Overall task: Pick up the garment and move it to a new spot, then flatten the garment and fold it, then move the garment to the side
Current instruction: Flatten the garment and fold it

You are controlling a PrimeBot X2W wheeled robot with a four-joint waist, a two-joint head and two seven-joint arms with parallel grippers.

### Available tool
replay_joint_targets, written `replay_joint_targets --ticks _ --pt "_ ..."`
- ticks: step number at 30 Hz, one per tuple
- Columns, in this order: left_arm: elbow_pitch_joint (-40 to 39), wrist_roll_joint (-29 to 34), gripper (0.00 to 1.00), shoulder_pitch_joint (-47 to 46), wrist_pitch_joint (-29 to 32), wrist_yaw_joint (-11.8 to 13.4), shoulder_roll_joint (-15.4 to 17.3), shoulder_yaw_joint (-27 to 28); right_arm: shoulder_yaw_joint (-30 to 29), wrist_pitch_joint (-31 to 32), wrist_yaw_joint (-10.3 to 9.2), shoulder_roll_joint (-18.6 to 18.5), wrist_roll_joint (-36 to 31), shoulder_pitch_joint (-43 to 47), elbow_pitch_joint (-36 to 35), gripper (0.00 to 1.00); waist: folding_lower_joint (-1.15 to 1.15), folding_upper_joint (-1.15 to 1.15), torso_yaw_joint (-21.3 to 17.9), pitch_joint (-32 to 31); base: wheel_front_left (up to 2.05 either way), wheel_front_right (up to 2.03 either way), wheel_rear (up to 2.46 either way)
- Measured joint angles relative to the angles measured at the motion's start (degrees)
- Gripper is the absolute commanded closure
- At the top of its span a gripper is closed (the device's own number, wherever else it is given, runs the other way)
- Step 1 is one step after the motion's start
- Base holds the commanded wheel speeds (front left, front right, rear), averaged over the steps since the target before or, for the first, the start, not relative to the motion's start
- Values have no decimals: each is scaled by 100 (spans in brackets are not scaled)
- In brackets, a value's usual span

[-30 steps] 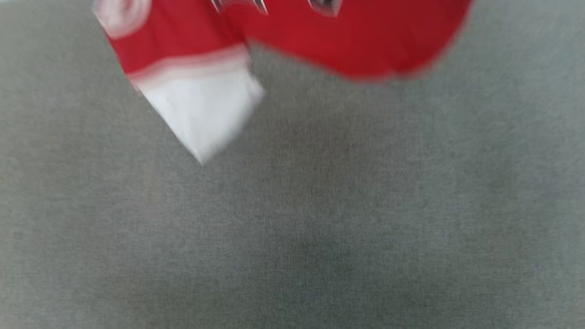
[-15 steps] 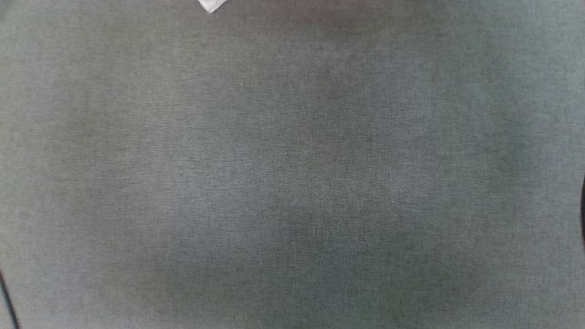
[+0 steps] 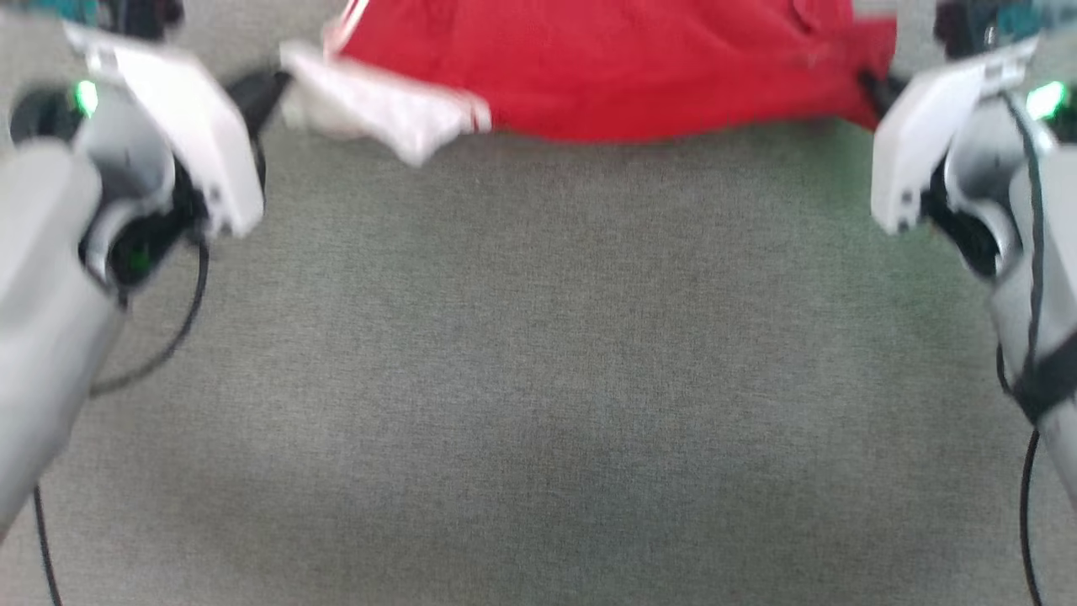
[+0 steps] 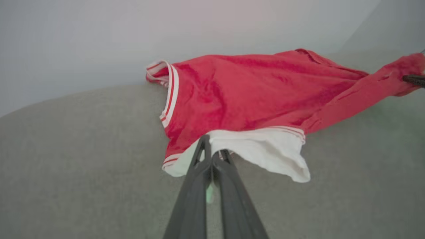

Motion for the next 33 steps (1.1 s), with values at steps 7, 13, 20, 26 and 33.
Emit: replay_joint_targets --ticks 7,13,20,26,33 --pt "-1434 -398 100 1308 554 709 575 -187 -93 749 0 -411 523 1423 -1404 100 0 0 4 -261 0 0 0" --pt "-2869 -633 100 2290 680 1547 1204 -255 -88 1354 0 -735 699 2444 -2465 100 0 0 -30 -392 0 0 0" --pt "-4453 -1012 100 3545 616 2661 2023 -244 -364 2101 1 -1305 1037 3727 -3591 100 0 0 -67 -565 0 0 0" --pt "-5256 -1324 100 4299 643 3241 2525 -346 -747 2585 1 -1503 1236 4635 -4228 100 0 0 -89 -674 0 0 0" --pt "-5722 -1362 100 4441 575 3401 2867 -213 -1248 2684 1 -1303 1321 5035 -4580 100 0 0 -136 -734 0 0 0"
